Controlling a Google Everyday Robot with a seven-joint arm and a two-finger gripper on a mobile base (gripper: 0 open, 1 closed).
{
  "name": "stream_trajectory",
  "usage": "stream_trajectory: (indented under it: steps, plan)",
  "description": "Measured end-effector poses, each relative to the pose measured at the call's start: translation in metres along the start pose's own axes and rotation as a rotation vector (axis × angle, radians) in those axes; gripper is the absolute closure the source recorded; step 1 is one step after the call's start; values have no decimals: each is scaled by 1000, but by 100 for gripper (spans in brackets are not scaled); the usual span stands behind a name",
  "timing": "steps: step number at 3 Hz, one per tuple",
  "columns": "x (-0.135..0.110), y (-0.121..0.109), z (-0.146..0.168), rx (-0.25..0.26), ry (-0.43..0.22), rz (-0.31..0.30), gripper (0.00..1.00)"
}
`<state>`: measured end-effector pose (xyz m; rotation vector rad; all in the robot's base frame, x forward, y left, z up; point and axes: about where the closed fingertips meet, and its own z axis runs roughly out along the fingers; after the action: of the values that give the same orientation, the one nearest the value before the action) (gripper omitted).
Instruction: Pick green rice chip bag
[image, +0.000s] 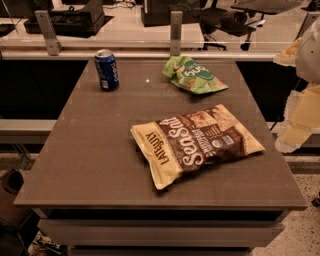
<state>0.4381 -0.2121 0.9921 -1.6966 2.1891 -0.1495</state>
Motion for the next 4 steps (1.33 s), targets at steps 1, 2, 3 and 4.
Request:
stream_trajectory:
  steps: [1, 2, 3, 4]
  plan:
    - [0, 0, 0, 0, 0, 0, 0]
    - [-8, -27, 5, 35, 10, 34, 0]
    - [-20, -74, 17, 77, 18, 76, 0]
    - [-32, -124, 35, 107, -1, 137, 0]
